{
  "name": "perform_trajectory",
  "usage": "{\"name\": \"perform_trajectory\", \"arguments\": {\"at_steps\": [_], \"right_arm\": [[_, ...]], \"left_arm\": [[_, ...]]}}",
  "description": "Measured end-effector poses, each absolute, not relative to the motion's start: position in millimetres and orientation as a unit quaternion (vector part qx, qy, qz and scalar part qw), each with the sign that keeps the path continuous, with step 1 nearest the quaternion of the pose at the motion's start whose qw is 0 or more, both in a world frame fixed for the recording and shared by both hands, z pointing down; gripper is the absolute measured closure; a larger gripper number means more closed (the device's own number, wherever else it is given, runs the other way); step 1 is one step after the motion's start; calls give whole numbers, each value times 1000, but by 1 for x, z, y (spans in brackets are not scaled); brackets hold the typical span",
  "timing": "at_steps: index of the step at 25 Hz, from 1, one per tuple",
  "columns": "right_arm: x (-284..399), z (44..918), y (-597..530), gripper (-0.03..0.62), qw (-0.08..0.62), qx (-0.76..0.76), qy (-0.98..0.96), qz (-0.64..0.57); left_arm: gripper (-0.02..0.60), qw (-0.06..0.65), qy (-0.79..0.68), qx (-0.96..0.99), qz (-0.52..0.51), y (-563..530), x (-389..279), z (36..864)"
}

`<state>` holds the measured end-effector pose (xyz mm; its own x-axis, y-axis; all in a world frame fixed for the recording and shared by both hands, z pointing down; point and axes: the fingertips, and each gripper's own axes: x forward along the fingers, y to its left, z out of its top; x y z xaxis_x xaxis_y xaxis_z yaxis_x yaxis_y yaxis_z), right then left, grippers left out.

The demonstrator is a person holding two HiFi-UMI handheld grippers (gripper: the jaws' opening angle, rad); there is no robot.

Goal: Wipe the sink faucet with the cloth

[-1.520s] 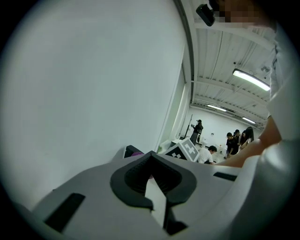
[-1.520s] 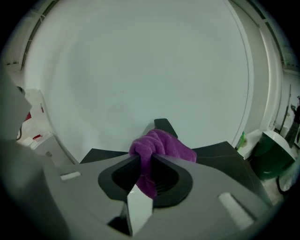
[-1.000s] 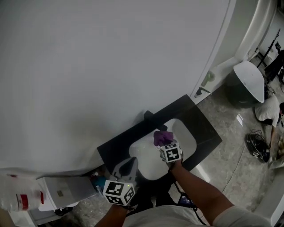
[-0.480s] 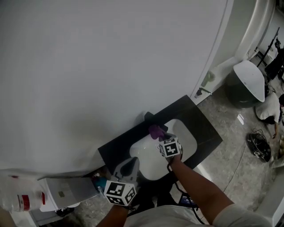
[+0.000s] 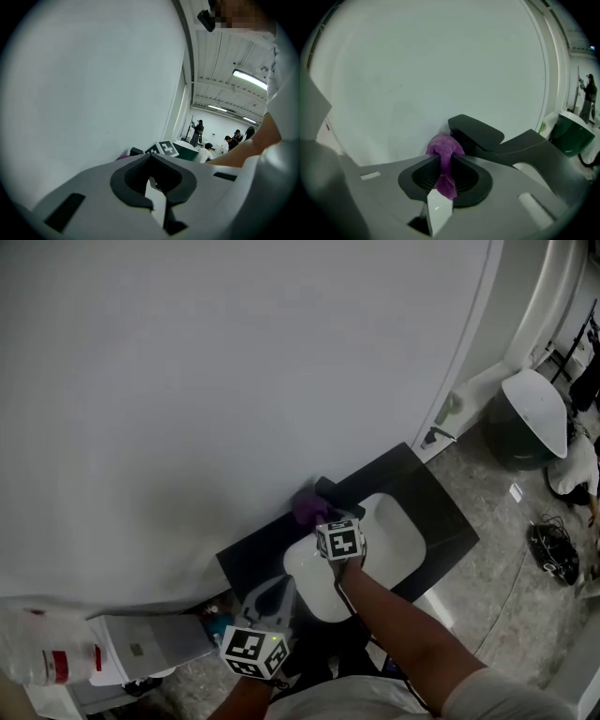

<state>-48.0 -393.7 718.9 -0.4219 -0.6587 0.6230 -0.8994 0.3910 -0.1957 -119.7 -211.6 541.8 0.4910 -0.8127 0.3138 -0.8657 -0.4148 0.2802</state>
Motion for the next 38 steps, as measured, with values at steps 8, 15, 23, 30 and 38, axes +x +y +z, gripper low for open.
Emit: {"name": "perform_trajectory", "arguments": {"at_steps": [8, 15, 23, 30, 38], "right_arm": [[-32, 819, -425, 533, 279, 506, -752, 316], [-48, 763, -399, 533, 213, 498, -778, 319], [-49, 782, -431, 533, 195, 540, -742, 347], [-47, 815, -426, 533, 262, 513, -755, 313], [-66, 609, -332, 530, 184, 420, -866, 200]], "left_arm": [[577, 212, -508, 831, 79, -219, -139, 564], [577, 210, -506, 834, 69, -229, -142, 557], [577, 206, -503, 836, 71, -237, -143, 559], [577, 211, -507, 832, 73, -235, -150, 569], [577, 167, -504, 847, 41, -238, -129, 496]]}}
